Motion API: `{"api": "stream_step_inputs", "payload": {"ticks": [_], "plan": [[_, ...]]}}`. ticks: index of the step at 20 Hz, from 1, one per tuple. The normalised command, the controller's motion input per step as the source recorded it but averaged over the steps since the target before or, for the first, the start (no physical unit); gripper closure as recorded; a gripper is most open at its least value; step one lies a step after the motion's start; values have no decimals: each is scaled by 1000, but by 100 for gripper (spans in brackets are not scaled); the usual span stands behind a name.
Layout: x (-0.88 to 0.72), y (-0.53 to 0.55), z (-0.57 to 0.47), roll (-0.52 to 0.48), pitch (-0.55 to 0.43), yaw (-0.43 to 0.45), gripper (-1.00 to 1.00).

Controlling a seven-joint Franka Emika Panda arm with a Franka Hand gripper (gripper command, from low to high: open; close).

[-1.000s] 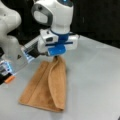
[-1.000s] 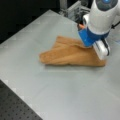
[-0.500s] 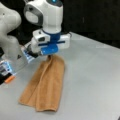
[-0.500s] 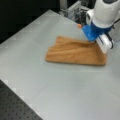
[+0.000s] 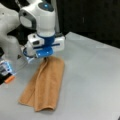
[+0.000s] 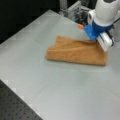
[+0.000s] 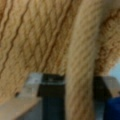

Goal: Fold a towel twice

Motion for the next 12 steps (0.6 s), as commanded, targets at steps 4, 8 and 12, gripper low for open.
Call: {"api": "stream_step_inputs", "payload": {"ticks": [4,8,12], "plan": [[-255,17,-123,243,-127,-67,100],[-190,7,-155,230,-108,-38,100],[-134,-32,-183,207,-102,-26,100]]}}
